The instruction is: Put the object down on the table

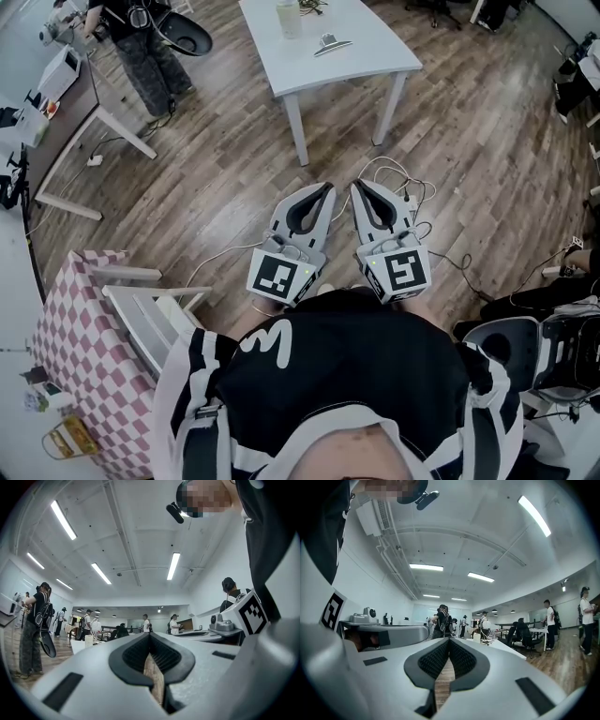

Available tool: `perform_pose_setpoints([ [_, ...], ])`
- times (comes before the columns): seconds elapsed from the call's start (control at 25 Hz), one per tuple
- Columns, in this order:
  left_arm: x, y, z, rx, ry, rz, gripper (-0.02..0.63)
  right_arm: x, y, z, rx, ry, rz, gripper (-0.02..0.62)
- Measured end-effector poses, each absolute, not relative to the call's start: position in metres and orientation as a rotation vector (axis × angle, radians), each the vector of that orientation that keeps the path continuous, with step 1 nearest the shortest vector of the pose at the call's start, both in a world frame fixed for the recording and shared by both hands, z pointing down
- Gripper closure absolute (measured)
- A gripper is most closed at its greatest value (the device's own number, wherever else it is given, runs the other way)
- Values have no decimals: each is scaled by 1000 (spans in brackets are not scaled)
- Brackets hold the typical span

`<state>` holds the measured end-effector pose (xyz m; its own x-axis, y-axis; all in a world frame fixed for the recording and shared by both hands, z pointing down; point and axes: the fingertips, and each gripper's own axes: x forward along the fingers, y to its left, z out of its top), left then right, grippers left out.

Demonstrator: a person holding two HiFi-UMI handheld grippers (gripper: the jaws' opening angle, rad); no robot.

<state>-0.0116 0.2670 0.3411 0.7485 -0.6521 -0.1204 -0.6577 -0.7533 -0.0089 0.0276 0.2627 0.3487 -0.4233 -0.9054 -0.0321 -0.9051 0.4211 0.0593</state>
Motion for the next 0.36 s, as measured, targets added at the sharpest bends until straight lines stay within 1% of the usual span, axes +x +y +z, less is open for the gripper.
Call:
perform_pose_setpoints([
  [0.2,-15,266,340,-2868,1092,139,601,23,264,353,1674,-2634,-101,578],
  [0.36,-13,268,341,-2875,1053,177,601,22,262,352,1677,-2630,-107,578],
])
